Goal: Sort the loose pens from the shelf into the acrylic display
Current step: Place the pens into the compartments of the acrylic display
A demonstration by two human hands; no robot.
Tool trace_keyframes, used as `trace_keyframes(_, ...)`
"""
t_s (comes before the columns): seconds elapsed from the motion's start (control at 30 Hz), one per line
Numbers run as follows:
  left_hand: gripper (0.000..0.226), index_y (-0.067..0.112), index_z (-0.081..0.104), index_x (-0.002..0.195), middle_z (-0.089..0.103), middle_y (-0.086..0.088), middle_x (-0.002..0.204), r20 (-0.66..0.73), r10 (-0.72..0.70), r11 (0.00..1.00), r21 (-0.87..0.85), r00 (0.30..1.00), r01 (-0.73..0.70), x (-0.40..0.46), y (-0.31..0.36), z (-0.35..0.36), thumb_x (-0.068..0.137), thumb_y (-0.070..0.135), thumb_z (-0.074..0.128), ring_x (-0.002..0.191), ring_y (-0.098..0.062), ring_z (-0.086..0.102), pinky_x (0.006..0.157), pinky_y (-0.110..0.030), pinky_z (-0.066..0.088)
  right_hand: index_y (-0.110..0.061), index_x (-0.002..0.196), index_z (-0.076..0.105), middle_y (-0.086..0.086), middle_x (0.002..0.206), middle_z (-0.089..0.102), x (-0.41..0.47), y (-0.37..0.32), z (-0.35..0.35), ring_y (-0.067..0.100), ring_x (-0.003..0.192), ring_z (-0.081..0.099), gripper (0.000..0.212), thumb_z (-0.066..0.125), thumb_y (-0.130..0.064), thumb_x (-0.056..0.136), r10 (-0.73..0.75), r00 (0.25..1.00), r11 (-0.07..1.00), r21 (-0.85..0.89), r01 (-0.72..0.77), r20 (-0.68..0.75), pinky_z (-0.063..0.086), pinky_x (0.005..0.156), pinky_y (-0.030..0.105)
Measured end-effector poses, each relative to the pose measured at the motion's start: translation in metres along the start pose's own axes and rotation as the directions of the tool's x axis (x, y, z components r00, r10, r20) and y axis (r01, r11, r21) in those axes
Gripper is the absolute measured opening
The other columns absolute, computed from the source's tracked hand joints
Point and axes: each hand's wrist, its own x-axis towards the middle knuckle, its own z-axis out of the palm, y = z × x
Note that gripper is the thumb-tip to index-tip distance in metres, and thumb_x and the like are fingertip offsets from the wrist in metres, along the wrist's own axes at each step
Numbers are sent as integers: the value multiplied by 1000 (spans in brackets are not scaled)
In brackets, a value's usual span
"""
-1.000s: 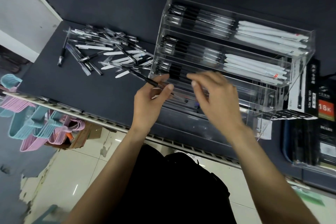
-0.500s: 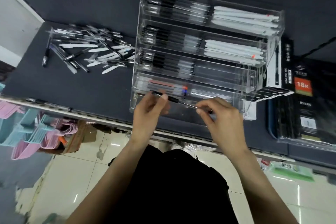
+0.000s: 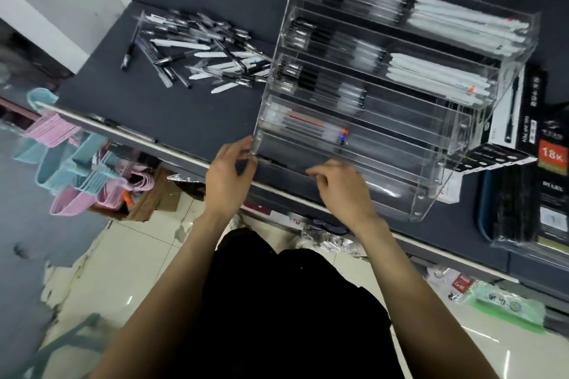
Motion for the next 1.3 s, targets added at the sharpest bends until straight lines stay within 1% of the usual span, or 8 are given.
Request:
trace_keyframes(0.27,37,15,59,128,63,-1,120,77,50,998,22,996,-52,3,-10,-18,91,8,58,108,-12,58,90,-12,40,-15,124,60,2,122,57,-5,-14,-3,19,117,46,32,44,-23,99,16,999,997,-73,-12,51,36,100,29)
trace_keyframes(0.43,24,16,65,113,62,10,109,-206,58,998,2,977,-59,10,-34,-66,92,11,55,104,-8,53,89,-13,37,-14,107,69,-2,104,66,-6,-68,-8,18,101,57,20,55,-12,93,-163,961,977,100,189,-224,48,87,31)
trace_keyframes(0.6,17,19,62,102,60,12,101,-334,1,1000,-3,943,-3,43,-80,-135,89,10,57,93,-13,57,84,-25,43,-16,110,68,-3,104,65,50,-145,10,14,104,53,23,54,-12,93,-281,938,945,111,306,-201,40,88,23)
trace_keyframes(0.73,27,15,67,109,67,-5,107,-71,-75,966,242,995,90,90,-135,-187,84,8,62,100,-30,59,87,-42,48,-17,123,60,-2,120,57,120,-182,35,17,116,44,31,49,-13,95,-258,964,966,-44,255,-73,37,93,25)
trace_keyframes(0.9,21,16,72,102,70,-7,97,241,98,881,430,966,-197,137,-178,-217,82,15,72,88,-33,62,81,-37,45,-18,131,53,2,130,49,178,-199,60,22,124,38,37,51,-17,94,-217,976,945,-254,204,-24,30,107,33)
trace_keyframes(1.0,28,25,68,107,67,4,106,528,102,840,408,843,-357,169,-178,-221,82,36,72,100,-21,59,88,-33,41,-19,131,53,5,134,46,192,-205,72,25,125,37,38,54,-21,93,-189,981,935,-312,166,-42,29,108,36)
trace_keyframes(1.1,37,29,63,112,62,10,111,748,88,661,450,658,-600,196,-166,-218,80,45,70,105,-15,56,91,-29,39,-17,130,54,7,135,46,202,-210,80,27,126,37,39,56,-22,92,-152,988,938,-321,132,-39,29,108,37)
trace_keyframes(1.3,20,29,64,106,64,10,107,880,116,530,338,461,-778,212,-164,-207,87,35,60,99,-17,61,84,-30,47,-13,128,54,13,130,50,218,-222,87,32,120,42,41,58,-29,90,-134,985,927,-365,87,-107,33,101,42)
